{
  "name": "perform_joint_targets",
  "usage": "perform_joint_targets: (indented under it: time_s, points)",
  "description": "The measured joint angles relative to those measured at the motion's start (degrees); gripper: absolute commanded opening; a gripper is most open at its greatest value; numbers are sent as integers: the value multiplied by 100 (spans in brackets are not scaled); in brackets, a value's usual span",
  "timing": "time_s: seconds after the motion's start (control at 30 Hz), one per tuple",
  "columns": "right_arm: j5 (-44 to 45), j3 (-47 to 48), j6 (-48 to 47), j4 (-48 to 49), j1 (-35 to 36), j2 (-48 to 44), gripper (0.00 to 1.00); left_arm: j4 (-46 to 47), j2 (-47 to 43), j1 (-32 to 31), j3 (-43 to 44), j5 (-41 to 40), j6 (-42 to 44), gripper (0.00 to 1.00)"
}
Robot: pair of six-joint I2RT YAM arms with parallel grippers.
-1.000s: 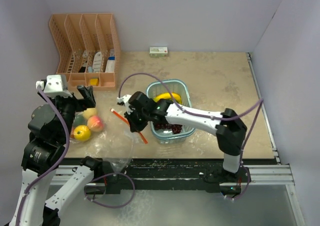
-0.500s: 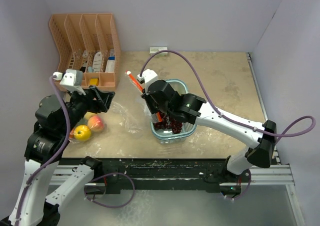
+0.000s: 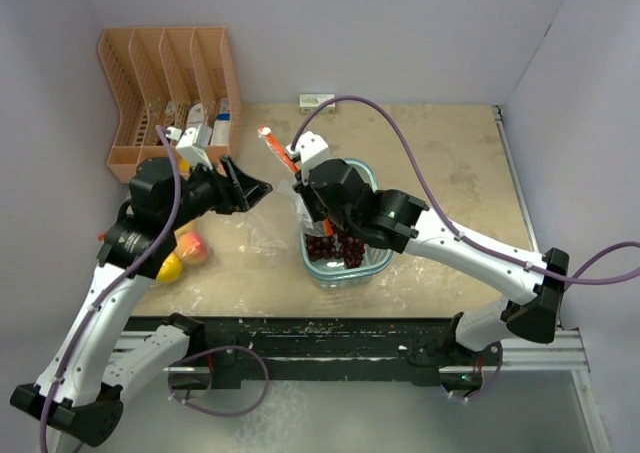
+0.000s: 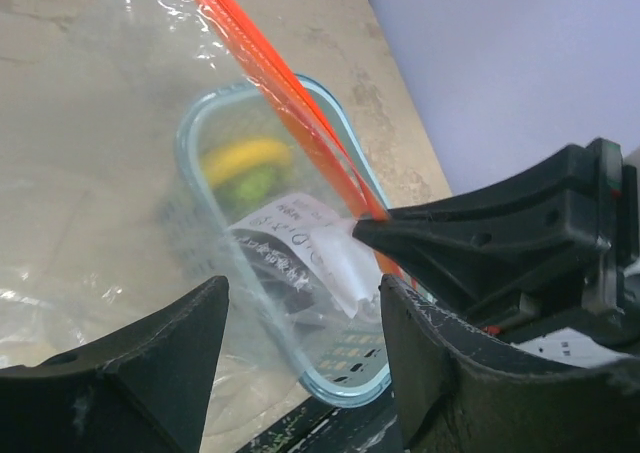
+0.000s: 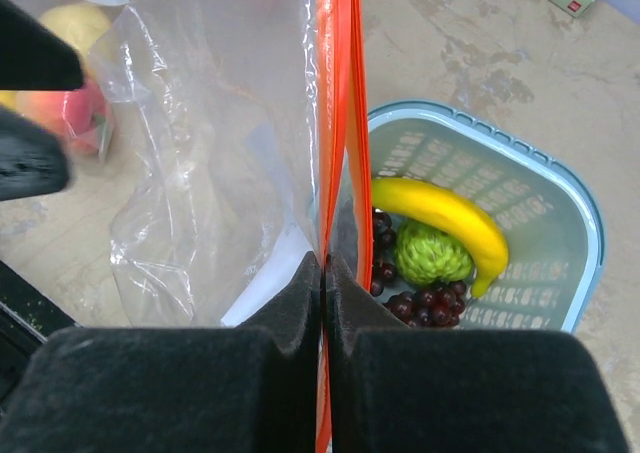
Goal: Place the food in the zip-top bag and seal the zipper
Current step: Open the zipper of the food storage bag.
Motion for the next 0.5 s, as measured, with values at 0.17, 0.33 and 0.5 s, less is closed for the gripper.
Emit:
perform_joint_targets:
  time_s: [0.17,0.33,0.5]
  points:
    - [-7,0,-98,52,42,2,0,422,400,0,-72,339,-575,66]
    - [-4,0,-179,72,103,2,0,767,664,0,-72,483,-1034,66]
    - [-2,0,-273,81,177,2,0,1084,844,0,-72,535,-1368,65]
